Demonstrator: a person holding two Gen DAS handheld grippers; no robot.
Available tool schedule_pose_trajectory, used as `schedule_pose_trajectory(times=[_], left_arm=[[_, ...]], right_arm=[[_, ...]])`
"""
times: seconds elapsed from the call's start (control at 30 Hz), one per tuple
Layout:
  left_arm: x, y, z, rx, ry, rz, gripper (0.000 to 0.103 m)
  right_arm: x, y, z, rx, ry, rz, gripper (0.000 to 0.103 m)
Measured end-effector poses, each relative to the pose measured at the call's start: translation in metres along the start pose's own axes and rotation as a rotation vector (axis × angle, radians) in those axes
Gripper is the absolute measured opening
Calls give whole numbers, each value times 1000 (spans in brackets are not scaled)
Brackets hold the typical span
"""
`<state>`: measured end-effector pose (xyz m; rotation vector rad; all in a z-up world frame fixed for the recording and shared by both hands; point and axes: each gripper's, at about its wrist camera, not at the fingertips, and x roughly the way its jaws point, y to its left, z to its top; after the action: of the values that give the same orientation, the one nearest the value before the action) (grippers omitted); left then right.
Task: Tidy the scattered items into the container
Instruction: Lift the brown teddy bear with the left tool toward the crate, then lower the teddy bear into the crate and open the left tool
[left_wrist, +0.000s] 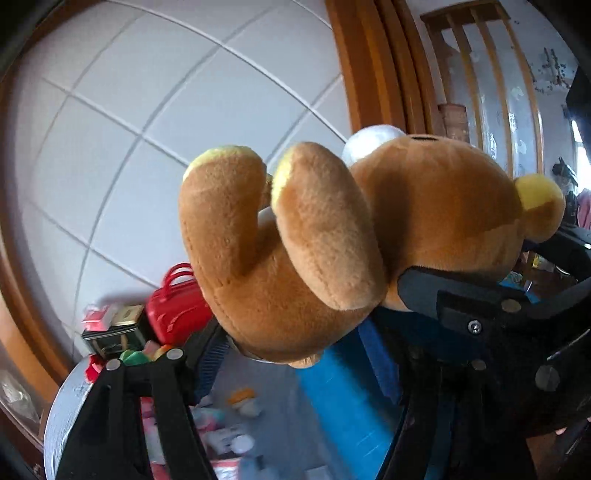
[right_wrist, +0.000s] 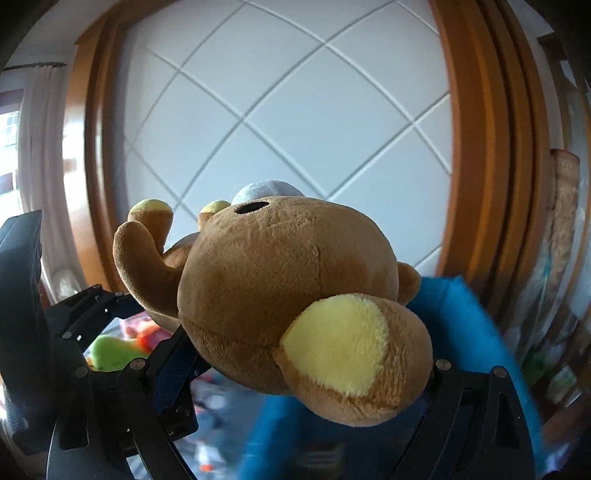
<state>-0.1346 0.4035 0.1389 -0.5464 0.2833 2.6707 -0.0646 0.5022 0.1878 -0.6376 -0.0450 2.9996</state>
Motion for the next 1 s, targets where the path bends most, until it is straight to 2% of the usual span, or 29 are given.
schedule_pose_trajectory(times=[0.07, 0.2, 0.3, 0.4, 0.57, 0.8, 0.9, 1.0], left_arm=[[27, -35, 25, -3, 94, 3, 68], [86, -82, 50, -12, 261, -20, 68], [130, -107, 63, -31, 363, -18, 68], [175, -115, 62, -69, 459, -25, 68], [256, -131, 17, -69, 645, -10, 68], [360, -145, -65, -100, 901, -12, 68], [390, -148, -97, -98, 1019, -15, 68], [404, -157, -122, -24, 1089, 17, 68]], right_arm=[[8, -41, 13, -19, 42, -8, 94], [36, -104, 26, -31, 133, -22, 94], [66, -147, 27, 2, 200, -5, 94], [103, -178, 22, 34, 264, 21, 94], [182, -211, -12, 77, 435, 64, 93], [288, -242, -107, 155, 737, 103, 91], [325, -249, -144, 198, 840, 129, 91], [354, -248, -178, 238, 942, 156, 91]])
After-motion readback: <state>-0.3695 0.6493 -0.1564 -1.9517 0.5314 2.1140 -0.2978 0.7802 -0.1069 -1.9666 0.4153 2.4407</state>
